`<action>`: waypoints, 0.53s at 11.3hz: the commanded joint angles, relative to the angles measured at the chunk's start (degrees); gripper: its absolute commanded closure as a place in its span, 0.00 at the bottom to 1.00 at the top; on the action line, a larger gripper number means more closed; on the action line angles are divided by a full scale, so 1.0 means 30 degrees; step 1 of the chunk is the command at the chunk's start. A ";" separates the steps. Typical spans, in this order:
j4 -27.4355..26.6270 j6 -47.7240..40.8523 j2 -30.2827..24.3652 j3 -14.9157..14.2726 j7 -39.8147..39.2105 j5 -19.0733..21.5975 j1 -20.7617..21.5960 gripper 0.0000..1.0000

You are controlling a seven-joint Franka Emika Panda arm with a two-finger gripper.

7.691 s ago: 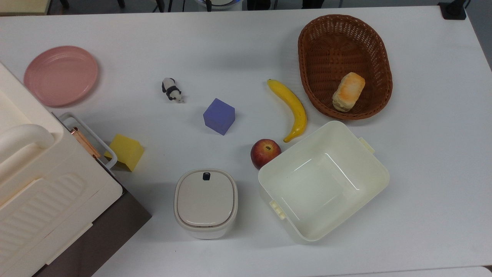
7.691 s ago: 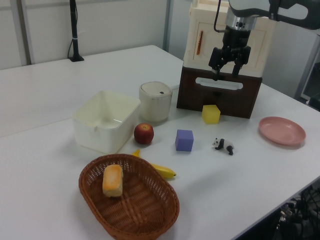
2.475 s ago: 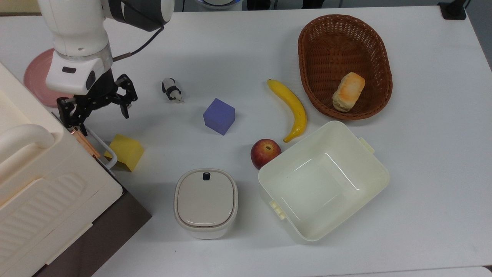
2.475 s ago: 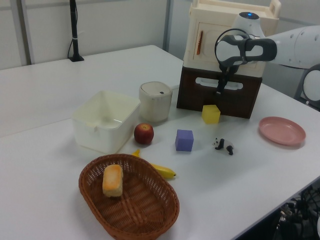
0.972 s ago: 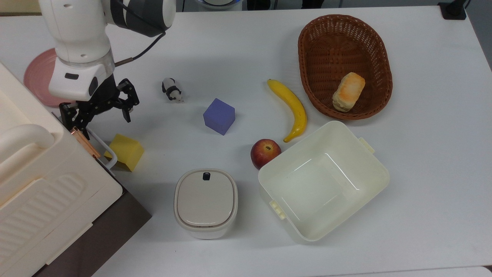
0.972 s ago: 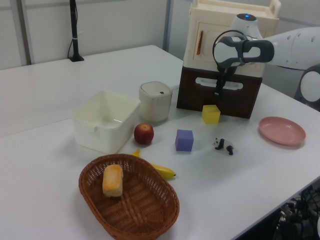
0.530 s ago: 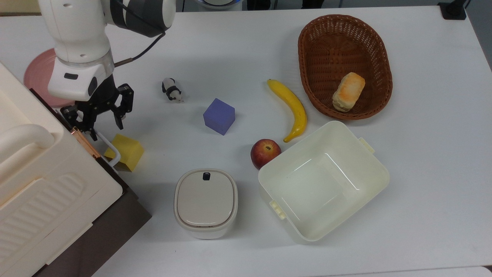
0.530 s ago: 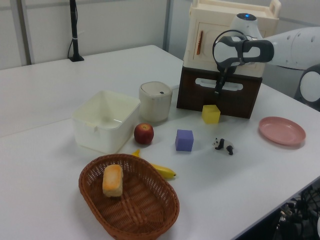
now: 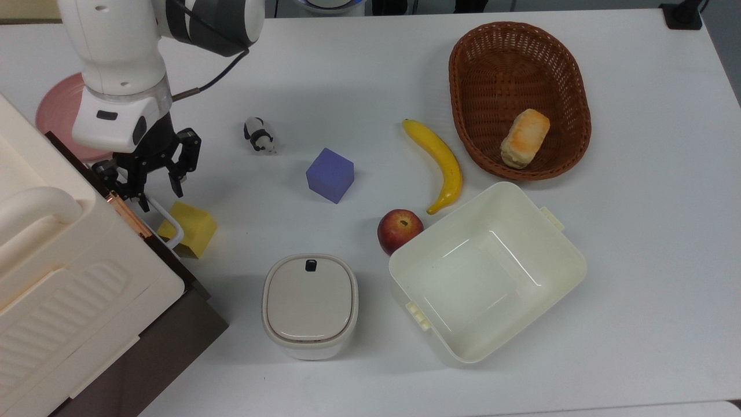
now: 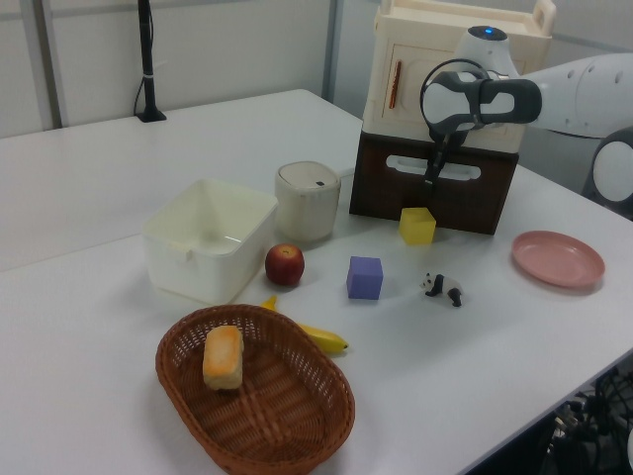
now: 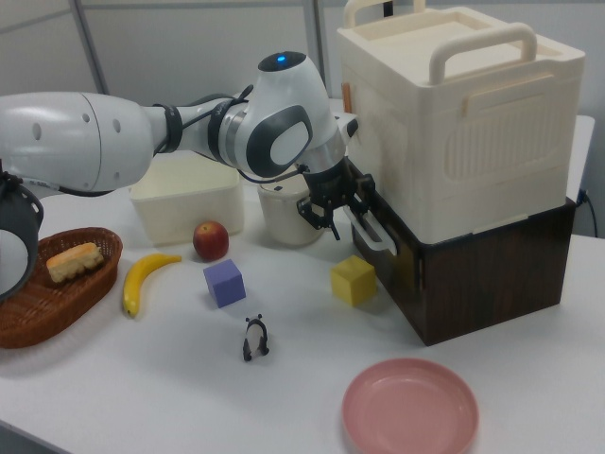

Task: Slide open the drawer
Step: 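Lower the gripper onto the drawer handle and close it around the handle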

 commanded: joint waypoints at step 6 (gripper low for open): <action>0.0132 0.0267 0.0145 0.0169 -0.0229 -0.0198 -0.0040 0.61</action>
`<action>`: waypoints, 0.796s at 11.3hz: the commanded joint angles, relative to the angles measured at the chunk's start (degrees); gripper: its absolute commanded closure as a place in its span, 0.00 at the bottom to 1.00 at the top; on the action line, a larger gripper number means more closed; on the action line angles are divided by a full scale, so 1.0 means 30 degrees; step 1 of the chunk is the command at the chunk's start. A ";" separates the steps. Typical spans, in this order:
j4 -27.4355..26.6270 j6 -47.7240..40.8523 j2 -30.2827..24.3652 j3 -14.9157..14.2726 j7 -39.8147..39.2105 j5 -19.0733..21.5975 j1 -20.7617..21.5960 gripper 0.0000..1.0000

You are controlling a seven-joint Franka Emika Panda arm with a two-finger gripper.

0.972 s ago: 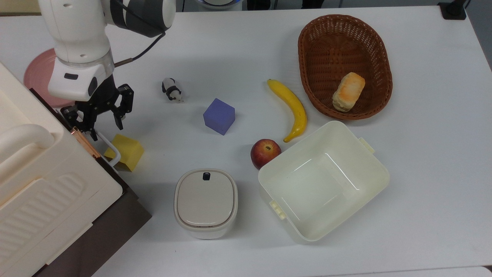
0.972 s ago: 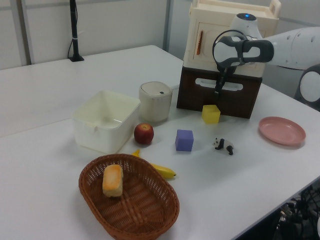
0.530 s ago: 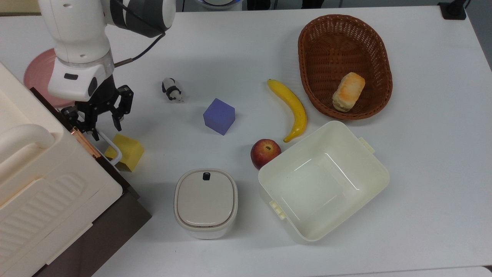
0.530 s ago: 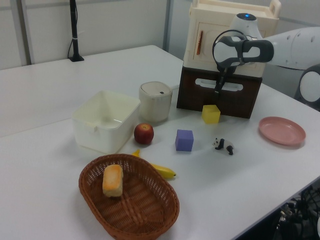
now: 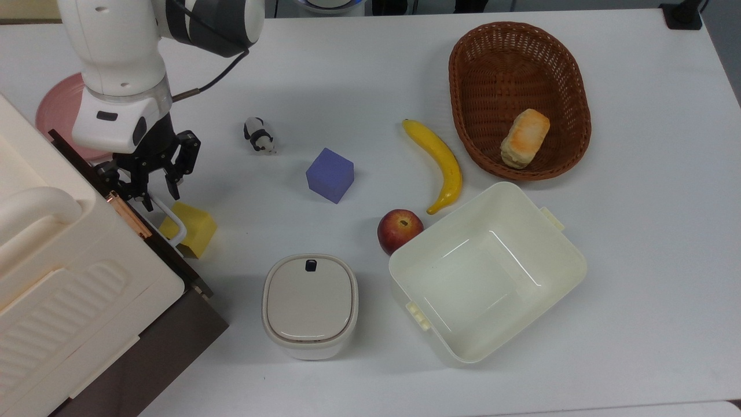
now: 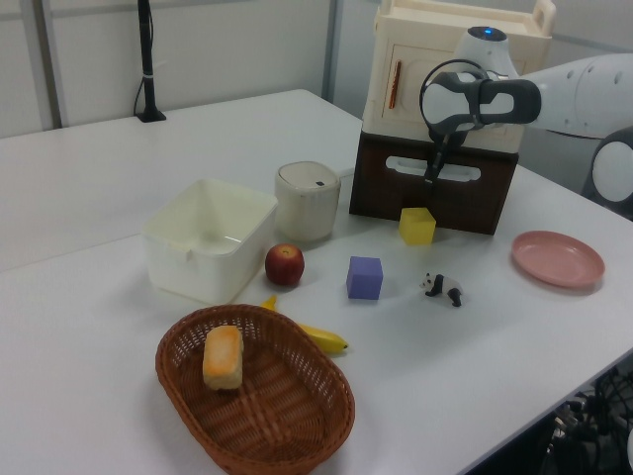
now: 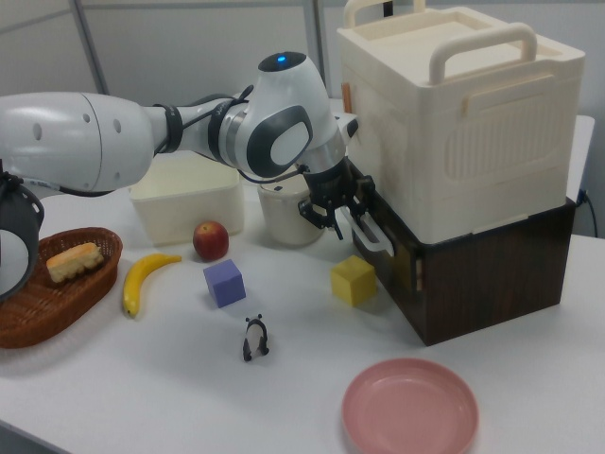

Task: Slide open the drawer
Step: 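Lower the gripper onto the drawer handle and close it around the handle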

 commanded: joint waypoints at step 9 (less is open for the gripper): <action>-0.0216 0.0260 -0.0475 0.0491 -0.0106 -0.0195 -0.0010 0.69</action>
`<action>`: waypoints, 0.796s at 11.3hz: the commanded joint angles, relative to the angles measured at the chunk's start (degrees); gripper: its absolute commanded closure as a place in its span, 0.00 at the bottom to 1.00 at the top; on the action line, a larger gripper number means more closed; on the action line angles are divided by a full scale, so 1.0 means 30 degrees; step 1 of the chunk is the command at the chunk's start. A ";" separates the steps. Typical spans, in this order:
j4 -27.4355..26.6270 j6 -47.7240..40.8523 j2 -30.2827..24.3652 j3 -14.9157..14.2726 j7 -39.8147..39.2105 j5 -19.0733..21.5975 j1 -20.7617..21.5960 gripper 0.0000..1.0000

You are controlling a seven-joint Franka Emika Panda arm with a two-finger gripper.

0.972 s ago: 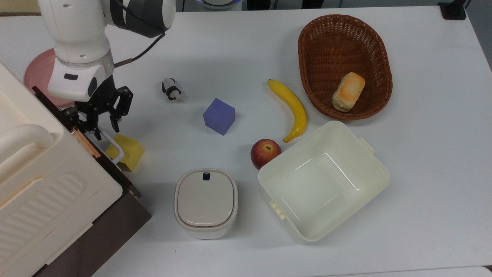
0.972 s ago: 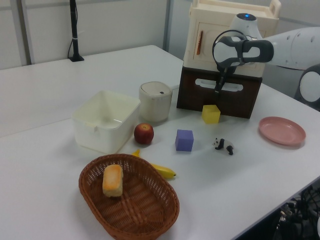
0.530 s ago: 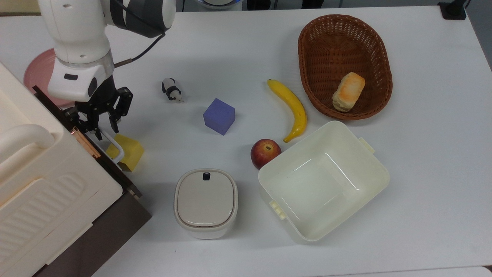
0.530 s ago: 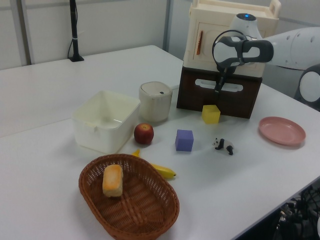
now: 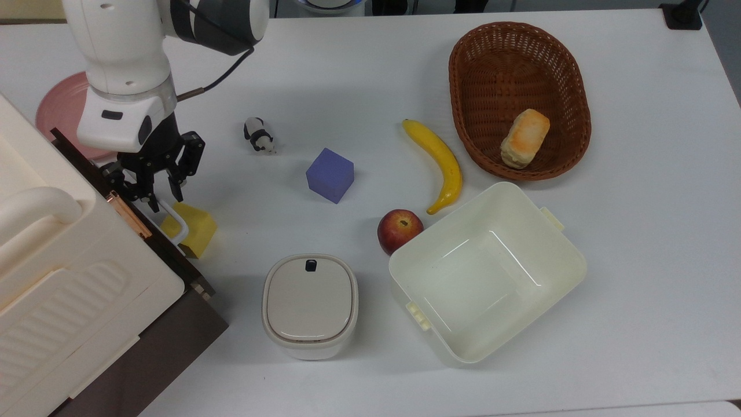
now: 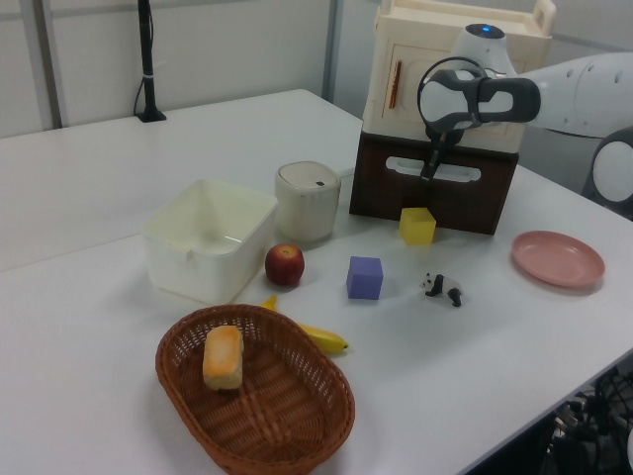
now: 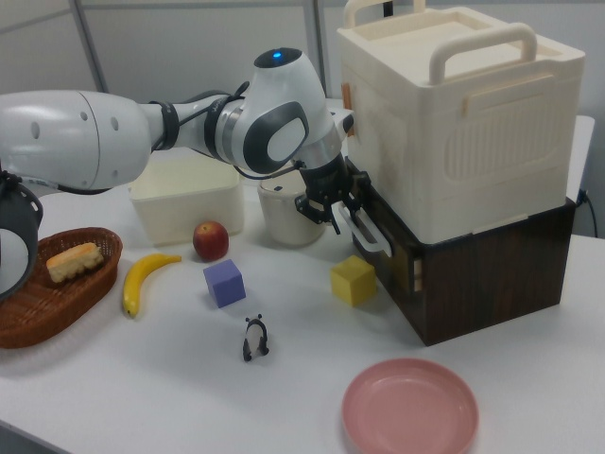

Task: Slide open the drawer
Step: 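Pull the drawer handle outward with the gripper, sliding the drawer out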

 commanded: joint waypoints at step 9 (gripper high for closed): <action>-0.0564 0.0260 -0.0522 0.0225 -0.0253 -0.0254 0.0015 0.86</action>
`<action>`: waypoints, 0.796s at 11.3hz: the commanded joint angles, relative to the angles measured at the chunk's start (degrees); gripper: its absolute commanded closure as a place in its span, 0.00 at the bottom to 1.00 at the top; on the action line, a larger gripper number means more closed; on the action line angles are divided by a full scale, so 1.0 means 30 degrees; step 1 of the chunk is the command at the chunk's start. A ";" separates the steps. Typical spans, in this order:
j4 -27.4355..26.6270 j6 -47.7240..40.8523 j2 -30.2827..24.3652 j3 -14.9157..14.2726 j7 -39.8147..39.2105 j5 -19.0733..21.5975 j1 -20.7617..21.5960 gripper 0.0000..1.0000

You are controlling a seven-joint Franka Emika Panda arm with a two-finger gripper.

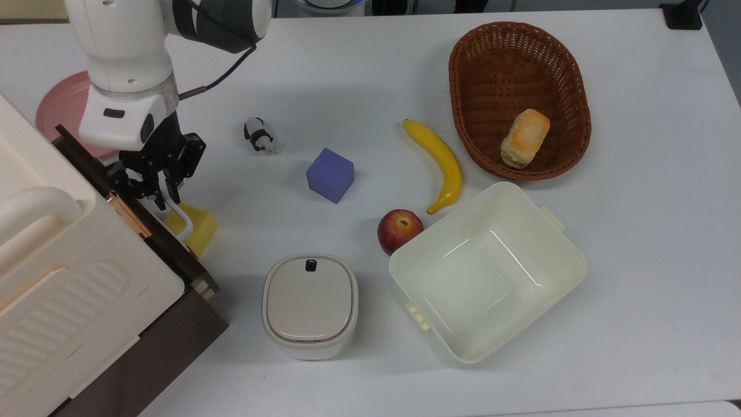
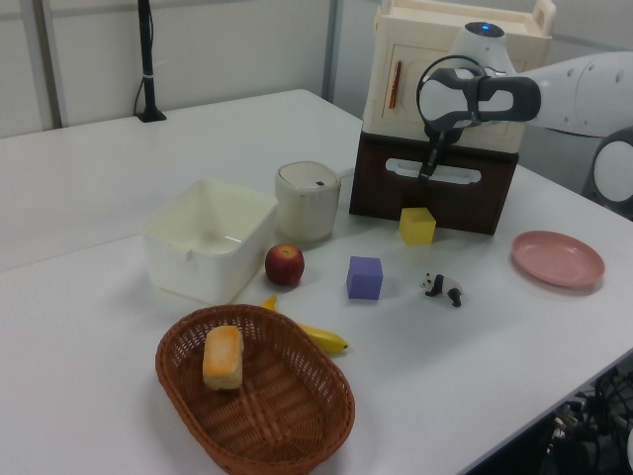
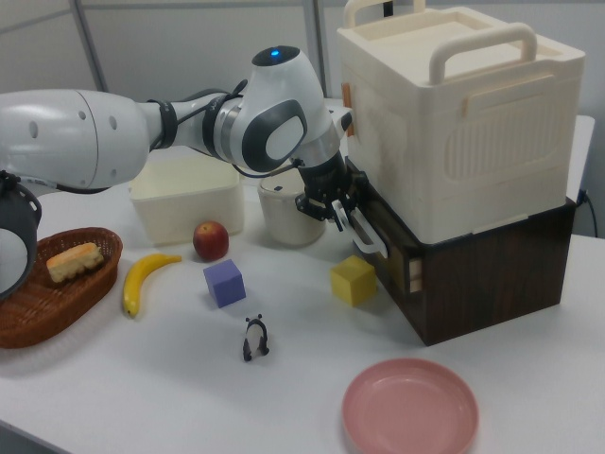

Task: Slide open the drawer
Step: 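Pull the drawer handle outward with the gripper, sliding the drawer out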

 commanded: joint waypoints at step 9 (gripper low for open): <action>-0.1475 0.0230 -0.1300 0.0412 -0.0195 -0.0457 0.0105 0.95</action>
